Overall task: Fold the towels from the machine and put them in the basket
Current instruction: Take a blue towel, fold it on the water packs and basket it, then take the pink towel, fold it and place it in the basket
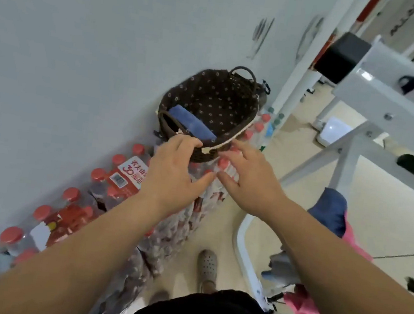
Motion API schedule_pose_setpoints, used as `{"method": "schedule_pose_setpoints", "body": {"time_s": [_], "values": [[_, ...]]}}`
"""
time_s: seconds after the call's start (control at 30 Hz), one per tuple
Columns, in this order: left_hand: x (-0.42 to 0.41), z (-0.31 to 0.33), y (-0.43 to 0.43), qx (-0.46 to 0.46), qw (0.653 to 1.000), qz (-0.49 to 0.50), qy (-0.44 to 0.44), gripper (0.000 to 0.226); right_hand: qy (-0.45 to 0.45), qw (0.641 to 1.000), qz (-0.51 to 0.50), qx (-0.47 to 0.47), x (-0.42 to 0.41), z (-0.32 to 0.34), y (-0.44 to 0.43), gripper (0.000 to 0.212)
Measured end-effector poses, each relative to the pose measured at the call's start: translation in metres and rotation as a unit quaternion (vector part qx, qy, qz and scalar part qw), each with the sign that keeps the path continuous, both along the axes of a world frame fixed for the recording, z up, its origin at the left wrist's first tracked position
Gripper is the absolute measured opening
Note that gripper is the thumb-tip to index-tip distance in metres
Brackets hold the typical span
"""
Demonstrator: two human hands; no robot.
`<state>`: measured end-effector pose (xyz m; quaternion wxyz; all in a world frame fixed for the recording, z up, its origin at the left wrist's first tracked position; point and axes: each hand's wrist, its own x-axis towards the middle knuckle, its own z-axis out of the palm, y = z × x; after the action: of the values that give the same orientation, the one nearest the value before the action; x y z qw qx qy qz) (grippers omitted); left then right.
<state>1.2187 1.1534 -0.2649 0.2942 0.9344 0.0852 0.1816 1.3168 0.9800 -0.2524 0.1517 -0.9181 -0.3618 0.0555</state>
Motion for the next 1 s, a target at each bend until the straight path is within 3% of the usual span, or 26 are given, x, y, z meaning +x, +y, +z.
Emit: {"method": "schedule_pose_setpoints", "body": {"time_s": [0.1,0.3,0.53,0.67,0.73,0.83,1.0], "values": [[0.009,-0.005,-0.033,0.000,0.998,-0.065,0.018,0.063,0.023,0.998,-0.063,-0.022,-0.016,-0.006,-0.051,0.048],[0.029,-0.022,-0.109,-0.006,0.972,-0.174,0.154,0.060,0.054,0.968,-0.236,-0.058,-0.037,-0.040,-0.151,0.047],[0.060,-0.054,-0.210,-0.013,0.922,-0.275,0.271,0.064,0.054,0.944,-0.310,-0.105,-0.046,-0.059,-0.255,0.045],[0.073,-0.068,-0.267,-0.055,0.891,-0.320,0.319,0.067,0.035,0.931,-0.341,-0.124,-0.051,-0.070,-0.303,0.066],[0.074,-0.072,-0.290,-0.095,0.880,-0.329,0.329,0.071,0.030,0.932,-0.343,-0.116,-0.058,-0.077,-0.320,0.069],[0.074,-0.086,-0.315,-0.148,0.871,-0.317,0.343,0.055,0.025,0.938,-0.325,-0.119,-0.066,-0.088,-0.338,0.059],[0.072,-0.110,-0.336,-0.169,0.908,-0.237,0.302,0.028,-0.007,0.950,-0.290,-0.114,-0.067,-0.103,-0.354,0.034]]}}
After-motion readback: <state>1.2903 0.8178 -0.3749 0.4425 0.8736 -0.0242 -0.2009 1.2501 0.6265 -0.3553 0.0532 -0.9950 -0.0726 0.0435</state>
